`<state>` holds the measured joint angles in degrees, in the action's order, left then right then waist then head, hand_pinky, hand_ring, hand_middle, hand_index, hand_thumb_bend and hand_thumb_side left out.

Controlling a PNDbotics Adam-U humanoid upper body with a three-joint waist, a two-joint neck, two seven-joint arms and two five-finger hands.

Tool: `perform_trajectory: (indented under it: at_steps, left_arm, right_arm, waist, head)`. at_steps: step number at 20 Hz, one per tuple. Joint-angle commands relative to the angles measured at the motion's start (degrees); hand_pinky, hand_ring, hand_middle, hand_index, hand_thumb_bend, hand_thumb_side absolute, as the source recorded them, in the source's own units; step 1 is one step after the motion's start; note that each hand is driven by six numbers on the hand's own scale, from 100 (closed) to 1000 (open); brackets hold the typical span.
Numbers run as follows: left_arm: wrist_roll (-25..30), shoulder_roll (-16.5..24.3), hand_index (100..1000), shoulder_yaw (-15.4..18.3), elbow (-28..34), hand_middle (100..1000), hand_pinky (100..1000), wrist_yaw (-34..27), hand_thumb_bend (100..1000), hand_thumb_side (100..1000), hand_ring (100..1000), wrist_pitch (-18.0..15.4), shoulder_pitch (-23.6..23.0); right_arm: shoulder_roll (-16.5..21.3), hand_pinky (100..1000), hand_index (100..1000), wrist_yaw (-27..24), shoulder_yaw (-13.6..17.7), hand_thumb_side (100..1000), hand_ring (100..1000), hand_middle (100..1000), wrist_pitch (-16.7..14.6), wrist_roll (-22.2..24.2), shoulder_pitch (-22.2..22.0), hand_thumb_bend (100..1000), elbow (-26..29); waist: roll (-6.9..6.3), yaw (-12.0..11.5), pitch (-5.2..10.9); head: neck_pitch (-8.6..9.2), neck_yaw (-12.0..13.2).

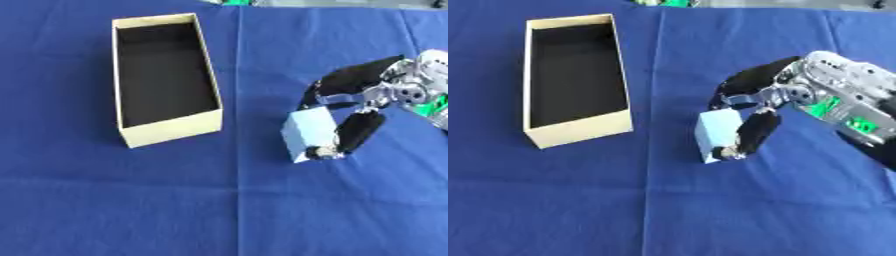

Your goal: Pick up objects on the table and place them in the box.

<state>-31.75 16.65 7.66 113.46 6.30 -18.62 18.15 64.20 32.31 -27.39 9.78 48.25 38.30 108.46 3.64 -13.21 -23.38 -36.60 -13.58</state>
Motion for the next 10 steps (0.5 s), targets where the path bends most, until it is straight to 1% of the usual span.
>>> perform_trajectory:
  at_steps: [1, 3, 4, 5, 6, 7, 10]
  left_arm:
    - [0.3, 0.6, 737, 0.0, 1.1, 610, 483, -0.1, 100, 688, 745, 0.1, 0.1]
    - [0.3, 0.6, 737, 0.0, 1.1, 610, 483, -0.1, 100, 688, 745, 0.1, 0.1]
    - [0.3, 0.6, 737, 0.0, 1.1, 610, 483, -0.1, 100, 688, 745, 0.1, 0.2]
    - [0.4, 0.6, 737, 0.0, 1.1, 610, 484, -0.1, 100, 689, 745, 0.1, 0.2]
    - [0.4, 0.7, 738, 0.0, 1.1, 610, 484, -0.1, 100, 685, 745, 0.1, 0.2]
    - [0.5, 0.7, 738, 0.0, 1.1, 610, 484, -0.1, 100, 689, 746, 0.1, 0.2]
    - [0.6, 0.7, 738, 0.0, 1.1, 610, 484, 0.0, 100, 689, 745, 0.1, 0.2]
  right_arm:
    - [1.7, 769, 681, -1.0, 0.7, 546, 860, 645, 0.6, -3.4, 0.2, 113, 2.0]
    - [2.0, 745, 609, -1.1, 0.8, 491, 831, 593, 0.8, -4.9, -0.3, 100, 2.9]
    - [2.1, 741, 600, -1.0, 0.9, 482, 826, 585, 1.1, -5.6, -0.4, 100, 3.1]
    - [2.3, 734, 599, -1.0, 1.0, 465, 817, 578, 1.3, -6.2, -0.6, 100, 3.4]
    - [2.4, 733, 601, -1.0, 1.2, 480, 817, 580, 1.6, -6.7, -0.8, 100, 3.8]
    - [2.7, 731, 603, -1.0, 1.6, 460, 818, 581, 1.9, -7.1, -1.0, 100, 4.1]
    - [3.5, 728, 603, -1.1, 2.9, 444, 815, 580, 2.9, -7.8, -1.7, 100, 5.6]
  waist:
    - [-0.96, 0.0, 0.25]
    - [-0.94, 0.0, 0.26]
    - [-0.95, 0.0, 0.28]
    - [-0.95, 0.0, 0.30]
    - [-0.94, 0.0, 0.32]
    - [-0.91, 0.1, 0.35]
    - [-0.78, 0.2, 0.46]
  head:
    - [0.49, -0.1]
    - [0.54, -0.1]
    - [0.57, -0.1]
    - [0.59, 0.0]
    - [0.61, 0.0]
    - [0.64, 0.0]
    - [0.68, 0.0]
